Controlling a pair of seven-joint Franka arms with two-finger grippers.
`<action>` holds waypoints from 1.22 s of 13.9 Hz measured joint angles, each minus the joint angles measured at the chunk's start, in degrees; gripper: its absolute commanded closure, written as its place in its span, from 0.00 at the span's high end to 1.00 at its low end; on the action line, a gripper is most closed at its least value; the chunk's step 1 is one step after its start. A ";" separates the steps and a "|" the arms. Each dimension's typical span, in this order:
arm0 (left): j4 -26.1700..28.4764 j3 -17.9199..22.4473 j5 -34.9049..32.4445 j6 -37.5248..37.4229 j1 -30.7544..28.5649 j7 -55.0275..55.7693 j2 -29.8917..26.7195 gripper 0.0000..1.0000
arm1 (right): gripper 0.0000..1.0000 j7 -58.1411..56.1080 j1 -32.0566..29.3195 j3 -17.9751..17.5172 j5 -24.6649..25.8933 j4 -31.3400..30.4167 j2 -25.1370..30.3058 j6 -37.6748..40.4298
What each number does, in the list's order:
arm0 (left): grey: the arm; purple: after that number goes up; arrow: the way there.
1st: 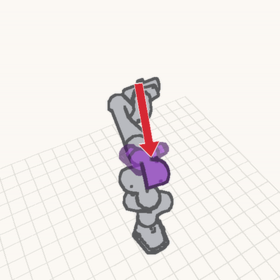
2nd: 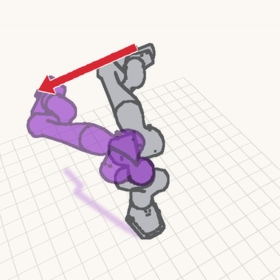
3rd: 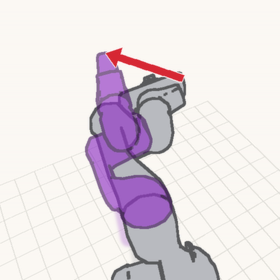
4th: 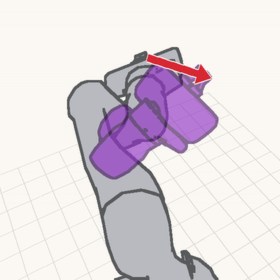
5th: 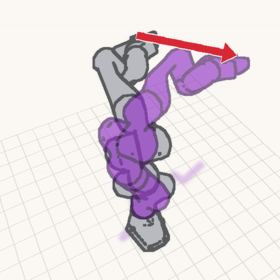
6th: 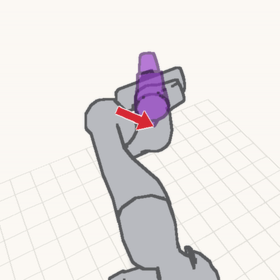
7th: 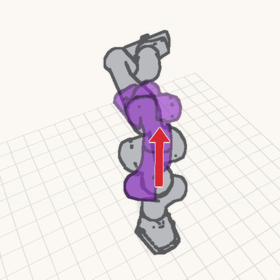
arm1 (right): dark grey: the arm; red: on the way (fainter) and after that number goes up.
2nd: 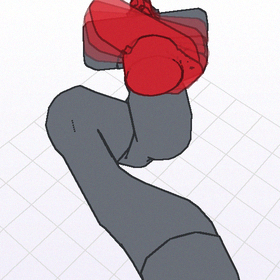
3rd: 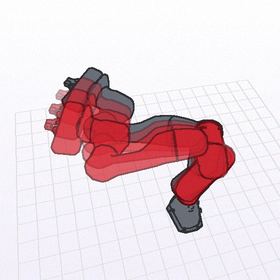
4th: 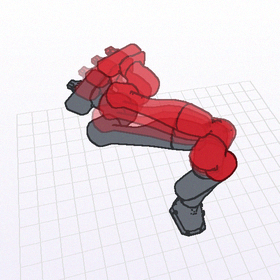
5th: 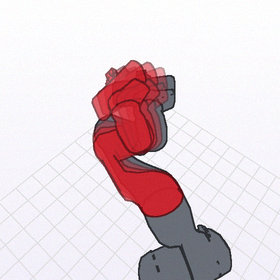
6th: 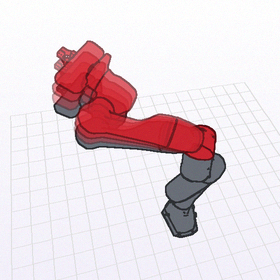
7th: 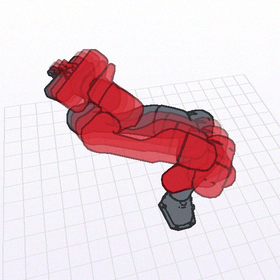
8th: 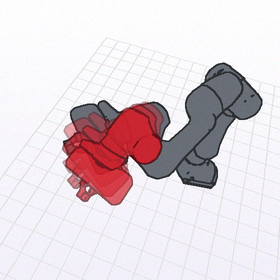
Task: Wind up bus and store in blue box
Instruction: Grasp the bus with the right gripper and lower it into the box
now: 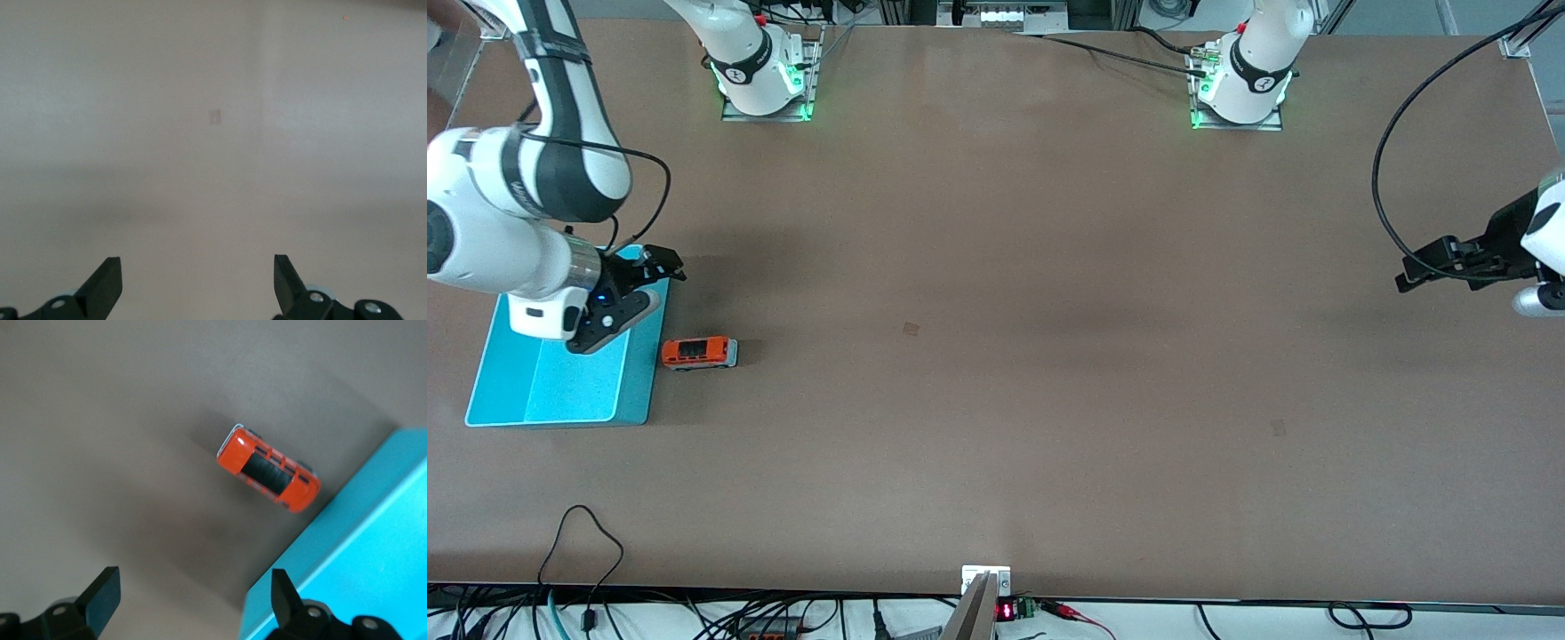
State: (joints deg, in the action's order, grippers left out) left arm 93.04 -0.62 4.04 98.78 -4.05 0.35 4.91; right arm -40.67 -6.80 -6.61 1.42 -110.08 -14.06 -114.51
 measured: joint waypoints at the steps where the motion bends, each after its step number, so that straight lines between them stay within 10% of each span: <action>1: 1.65 -0.29 0.00 0.00 -0.08 0.53 -1.59 1.00 | 1.00 -5.13 -0.21 -0.04 0.53 -2.49 -0.06 -4.42; 8: 4.60 -1.74 -0.36 -0.07 -0.28 1.76 -5.24 1.00 | 1.00 -40.80 -2.16 -0.11 2.51 -7.00 -5.95 -21.33; 17: 4.43 -1.77 -0.59 -2.40 -0.37 1.76 -5.27 1.00 | 0.93 -49.59 -2.16 -0.38 2.56 -6.99 -12.73 -29.61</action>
State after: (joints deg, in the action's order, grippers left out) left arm 97.47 -2.39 3.45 96.38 -4.41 2.11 -0.36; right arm -90.27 -8.96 -7.00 3.98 -117.07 -26.80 -144.12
